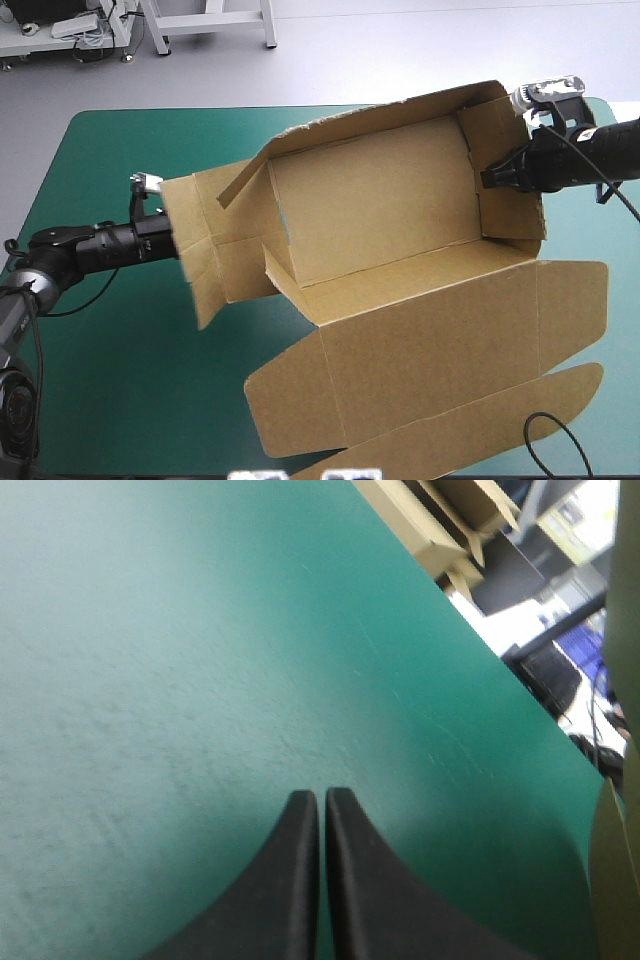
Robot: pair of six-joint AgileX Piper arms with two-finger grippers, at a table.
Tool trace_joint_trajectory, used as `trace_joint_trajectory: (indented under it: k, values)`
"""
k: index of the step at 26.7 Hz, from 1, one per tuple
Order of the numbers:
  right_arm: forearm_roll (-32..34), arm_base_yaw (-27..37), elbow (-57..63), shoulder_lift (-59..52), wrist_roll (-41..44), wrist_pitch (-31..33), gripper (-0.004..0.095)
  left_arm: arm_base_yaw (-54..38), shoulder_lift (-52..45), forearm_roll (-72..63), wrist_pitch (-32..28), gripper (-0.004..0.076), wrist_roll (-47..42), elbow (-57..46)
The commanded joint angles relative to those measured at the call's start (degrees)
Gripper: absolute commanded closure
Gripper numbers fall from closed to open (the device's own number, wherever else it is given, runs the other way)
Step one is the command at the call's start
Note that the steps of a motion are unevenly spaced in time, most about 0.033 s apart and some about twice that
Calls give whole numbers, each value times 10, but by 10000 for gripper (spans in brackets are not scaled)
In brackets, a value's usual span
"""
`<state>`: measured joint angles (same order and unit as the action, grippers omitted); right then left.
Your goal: Fold the box
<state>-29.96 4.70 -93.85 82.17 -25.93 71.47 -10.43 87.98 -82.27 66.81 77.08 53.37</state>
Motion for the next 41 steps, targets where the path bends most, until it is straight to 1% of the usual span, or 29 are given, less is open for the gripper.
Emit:
trace_joint_trajectory:
  k: [1,2,5,7,14,21,34,41]
  values:
    - [-36,5,-18,-21,0,0,926,41,-18,-17,56,709,17,14]
    - [-36,5,-18,-21,0,0,926,49,-18,-17,75,709,19,14]
    - [-18,5,-18,-21,3,0,926,53,-24,-25,75,709,-11,14]
    - [-6,5,-18,-20,7,0,926,53,-28,-54,75,709,-31,14]
    - [14,5,-18,-20,15,-17,926,56,-58,-100,75,709,-38,14]
    - [14,5,-18,-20,20,-34,926,115,-88,-101,75,709,-49,21]
    - [19,5,-18,-20,31,-48,925,192,-90,-106,75,709,-109,122]
    - [19,5,-18,-20,35,-54,925,225,-90,-116,75,708,-112,146]
